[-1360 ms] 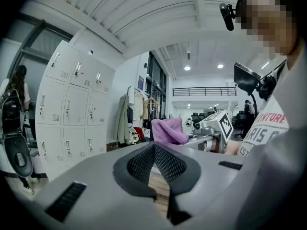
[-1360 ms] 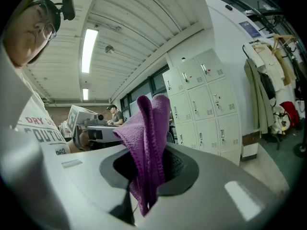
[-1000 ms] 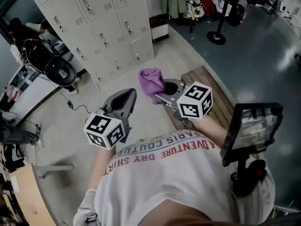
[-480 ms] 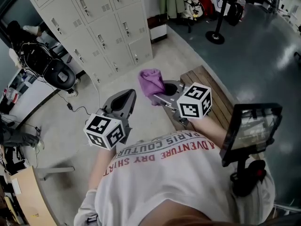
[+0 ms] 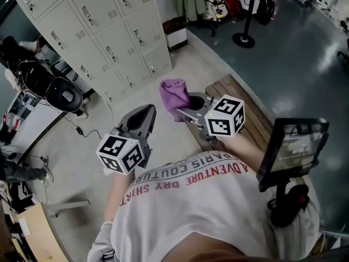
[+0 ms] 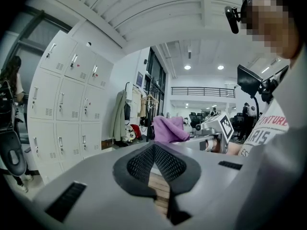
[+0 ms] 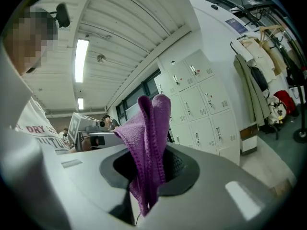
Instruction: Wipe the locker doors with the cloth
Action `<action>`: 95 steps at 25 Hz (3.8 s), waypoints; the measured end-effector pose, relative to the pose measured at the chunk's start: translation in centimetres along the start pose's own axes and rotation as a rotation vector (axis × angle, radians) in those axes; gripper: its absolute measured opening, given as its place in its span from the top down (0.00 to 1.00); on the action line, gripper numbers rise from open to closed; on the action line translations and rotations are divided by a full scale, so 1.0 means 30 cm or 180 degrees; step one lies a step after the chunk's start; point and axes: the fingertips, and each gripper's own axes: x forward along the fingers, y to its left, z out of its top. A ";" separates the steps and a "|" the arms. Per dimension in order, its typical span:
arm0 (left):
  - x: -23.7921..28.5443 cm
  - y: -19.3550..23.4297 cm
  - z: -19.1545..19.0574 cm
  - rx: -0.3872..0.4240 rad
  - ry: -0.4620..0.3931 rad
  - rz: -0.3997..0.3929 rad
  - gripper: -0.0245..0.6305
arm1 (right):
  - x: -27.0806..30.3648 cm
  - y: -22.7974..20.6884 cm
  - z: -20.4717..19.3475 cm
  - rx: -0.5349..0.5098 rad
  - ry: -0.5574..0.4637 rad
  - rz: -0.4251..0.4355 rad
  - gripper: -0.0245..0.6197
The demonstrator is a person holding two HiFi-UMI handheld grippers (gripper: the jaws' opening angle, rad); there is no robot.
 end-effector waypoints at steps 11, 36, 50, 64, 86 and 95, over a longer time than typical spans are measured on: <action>0.114 0.243 -0.015 -0.0147 0.0046 0.0058 0.96 | 0.183 -0.184 0.010 0.0026 0.0079 0.0005 0.84; 1.062 1.688 0.422 -0.0201 0.0042 0.0069 0.96 | 1.200 -1.476 0.573 0.0090 -0.0322 -0.0129 0.86; 1.278 1.880 0.736 0.0029 -0.0343 0.0111 0.96 | 1.358 -1.712 0.909 -0.0286 -0.0428 0.0095 0.86; 1.509 2.157 0.884 0.0022 -0.0309 0.0511 0.96 | 1.627 -2.030 1.153 -0.0314 -0.0301 0.0485 0.86; 1.518 2.371 0.909 -0.0082 -0.0264 0.0729 0.96 | 1.960 -2.133 1.571 -0.1179 -0.0779 0.0209 0.86; 1.531 2.398 0.925 -0.0100 -0.0322 0.0804 0.96 | 2.083 -2.171 1.604 -0.1319 -0.0744 0.0070 0.86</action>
